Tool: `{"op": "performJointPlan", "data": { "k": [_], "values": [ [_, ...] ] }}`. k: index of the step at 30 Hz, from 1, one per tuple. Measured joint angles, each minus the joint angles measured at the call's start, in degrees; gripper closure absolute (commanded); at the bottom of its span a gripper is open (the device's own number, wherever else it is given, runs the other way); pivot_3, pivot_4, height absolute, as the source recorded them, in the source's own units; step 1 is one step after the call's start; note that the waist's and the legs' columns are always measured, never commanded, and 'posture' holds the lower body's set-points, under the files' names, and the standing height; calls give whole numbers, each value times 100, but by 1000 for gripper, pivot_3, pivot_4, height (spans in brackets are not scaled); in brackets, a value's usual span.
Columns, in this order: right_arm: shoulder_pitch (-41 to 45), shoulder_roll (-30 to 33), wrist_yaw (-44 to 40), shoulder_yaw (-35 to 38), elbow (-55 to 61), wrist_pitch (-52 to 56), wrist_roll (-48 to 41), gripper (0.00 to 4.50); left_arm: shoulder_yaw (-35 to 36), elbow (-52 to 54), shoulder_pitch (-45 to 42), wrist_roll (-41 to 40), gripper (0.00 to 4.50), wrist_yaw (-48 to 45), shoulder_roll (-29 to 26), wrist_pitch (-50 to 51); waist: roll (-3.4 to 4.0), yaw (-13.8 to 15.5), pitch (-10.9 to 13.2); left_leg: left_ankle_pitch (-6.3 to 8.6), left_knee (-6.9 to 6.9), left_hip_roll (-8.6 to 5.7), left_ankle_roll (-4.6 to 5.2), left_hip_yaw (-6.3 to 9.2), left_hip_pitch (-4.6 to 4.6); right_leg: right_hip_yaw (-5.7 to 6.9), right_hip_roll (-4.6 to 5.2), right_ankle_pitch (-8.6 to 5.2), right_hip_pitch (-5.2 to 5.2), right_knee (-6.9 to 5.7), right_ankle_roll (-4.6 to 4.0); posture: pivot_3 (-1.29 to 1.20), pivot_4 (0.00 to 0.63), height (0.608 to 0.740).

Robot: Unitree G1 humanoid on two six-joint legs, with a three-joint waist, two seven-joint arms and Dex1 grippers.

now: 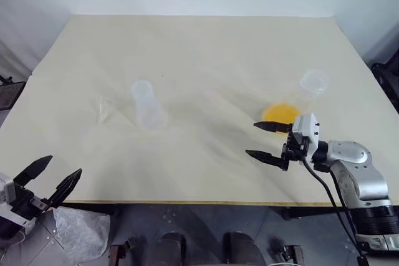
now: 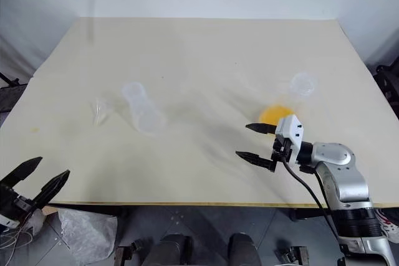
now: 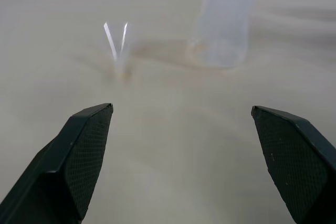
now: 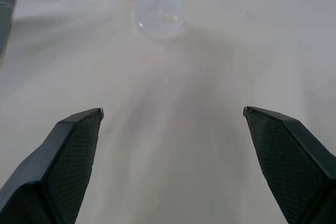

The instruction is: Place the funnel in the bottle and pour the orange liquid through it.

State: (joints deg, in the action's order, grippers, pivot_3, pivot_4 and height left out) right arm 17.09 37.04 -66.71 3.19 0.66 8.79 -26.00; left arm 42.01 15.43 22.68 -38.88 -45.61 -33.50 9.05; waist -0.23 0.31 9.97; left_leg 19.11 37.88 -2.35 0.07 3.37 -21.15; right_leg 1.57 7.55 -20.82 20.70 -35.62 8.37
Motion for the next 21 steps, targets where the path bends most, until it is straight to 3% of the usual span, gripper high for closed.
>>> {"op": "performJointPlan", "data": {
  "k": [6,11,21],
  "values": [
    [-82,-3,-38,-59,393,90,-70,23,-879,-149,-1549,131,0,386,-380,521,5,-27,3,0,4,-6,-1,10,-4,22,-6,0,1,-13,0,0,150,740],
    [-304,-6,269,-22,946,341,-174,23,-1797,-1131,-2997,534,0,262,-494,550,5,-53,3,0,3,-9,-2,11,-4,83,-16,1,5,-38,0,0,150,740],
    [-875,1,687,-3,1746,601,-255,23,-2820,-2788,-4888,959,0,-406,-358,420,5,-33,4,0,17,-21,0,37,-10,120,-15,1,-9,-41,2,0,150,740]
  ]
}}
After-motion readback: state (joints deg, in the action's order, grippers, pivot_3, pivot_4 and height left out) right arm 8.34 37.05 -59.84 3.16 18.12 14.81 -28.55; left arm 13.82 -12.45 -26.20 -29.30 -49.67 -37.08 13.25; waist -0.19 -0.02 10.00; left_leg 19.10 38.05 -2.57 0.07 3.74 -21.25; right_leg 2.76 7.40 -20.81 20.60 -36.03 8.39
